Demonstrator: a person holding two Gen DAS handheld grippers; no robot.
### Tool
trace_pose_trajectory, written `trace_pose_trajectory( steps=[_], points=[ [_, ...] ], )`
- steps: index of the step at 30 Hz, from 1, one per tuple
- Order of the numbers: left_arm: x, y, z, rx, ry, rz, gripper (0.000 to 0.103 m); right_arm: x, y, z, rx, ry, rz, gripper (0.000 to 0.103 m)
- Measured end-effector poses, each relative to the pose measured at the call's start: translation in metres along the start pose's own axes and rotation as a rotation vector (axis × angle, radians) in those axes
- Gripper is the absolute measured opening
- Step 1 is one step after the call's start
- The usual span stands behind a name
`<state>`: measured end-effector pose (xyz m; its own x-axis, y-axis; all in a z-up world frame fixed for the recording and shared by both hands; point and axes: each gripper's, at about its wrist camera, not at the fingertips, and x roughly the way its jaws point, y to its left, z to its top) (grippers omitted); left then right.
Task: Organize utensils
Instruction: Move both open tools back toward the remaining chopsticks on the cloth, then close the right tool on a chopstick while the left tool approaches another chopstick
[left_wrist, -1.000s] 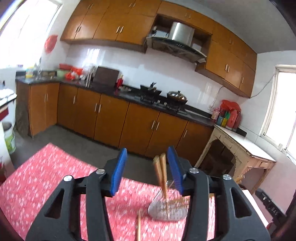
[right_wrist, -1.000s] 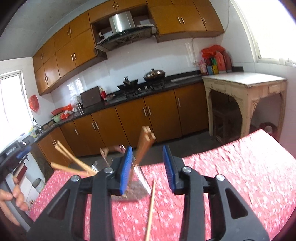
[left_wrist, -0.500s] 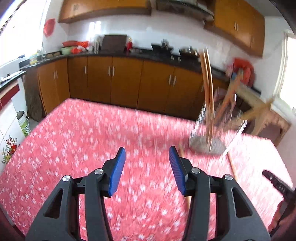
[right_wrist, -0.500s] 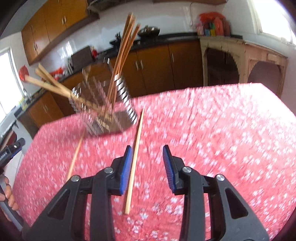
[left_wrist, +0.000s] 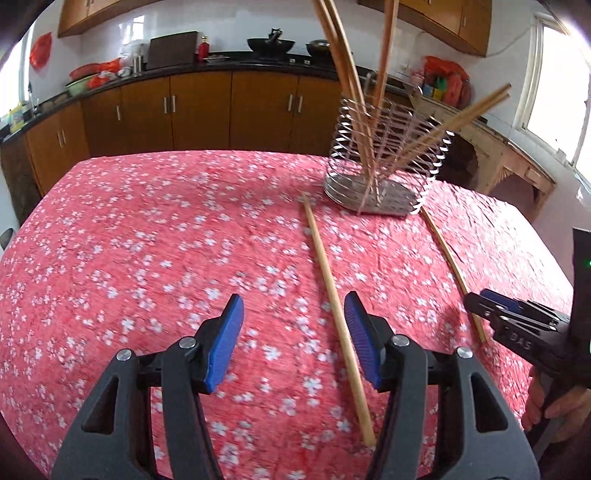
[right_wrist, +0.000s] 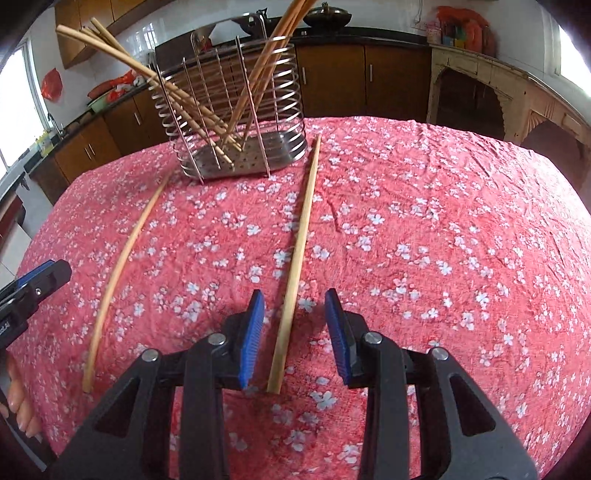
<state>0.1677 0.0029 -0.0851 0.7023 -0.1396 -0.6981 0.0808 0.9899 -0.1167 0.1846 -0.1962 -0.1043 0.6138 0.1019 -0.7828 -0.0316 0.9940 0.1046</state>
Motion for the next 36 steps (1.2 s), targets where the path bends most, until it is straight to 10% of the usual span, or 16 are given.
trace_pose_trajectory(
  steps=[6,18,25,36],
  points=[
    [0.006,-0.01,-0.005,0.009,0.027,-0.015,0.059,0.002,-0.003,0.001,-0.007,-0.006,-0.033,0.008],
    [0.021,-0.031,-0.018,0.07,0.082,0.014,0.059,-0.005,-0.077,0.013,0.235,-0.029,-0.112,0.008],
    [0.033,-0.036,-0.014,0.112,0.109,0.119,0.007,0.002,-0.073,0.015,0.207,-0.016,-0.094,0.008],
    [0.058,0.017,0.024,-0.006,0.096,0.132,0.007,0.01,-0.057,0.019,0.093,-0.026,-0.084,0.008]
  ],
)
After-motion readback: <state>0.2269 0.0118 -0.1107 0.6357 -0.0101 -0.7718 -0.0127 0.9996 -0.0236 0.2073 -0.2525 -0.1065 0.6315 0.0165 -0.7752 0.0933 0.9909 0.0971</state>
